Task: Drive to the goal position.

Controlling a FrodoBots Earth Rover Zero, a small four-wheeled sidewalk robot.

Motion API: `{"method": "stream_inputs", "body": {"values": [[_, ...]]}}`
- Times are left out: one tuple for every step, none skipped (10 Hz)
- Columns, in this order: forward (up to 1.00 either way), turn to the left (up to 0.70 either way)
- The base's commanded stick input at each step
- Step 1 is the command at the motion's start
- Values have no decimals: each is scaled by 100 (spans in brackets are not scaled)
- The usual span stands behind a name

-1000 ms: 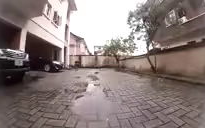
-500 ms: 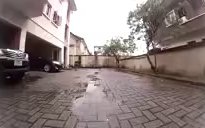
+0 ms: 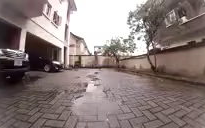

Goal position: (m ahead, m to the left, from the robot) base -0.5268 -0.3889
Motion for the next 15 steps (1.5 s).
{"method": "stream_inputs", "body": {"values": [[50,0],[50,0],[50,0],[50,0],[50,0],[50,0],[50,0],[50,0],[50,0],[50,0],[50,0],[50,0],[50,0],[43,0],[0,-6]]}}
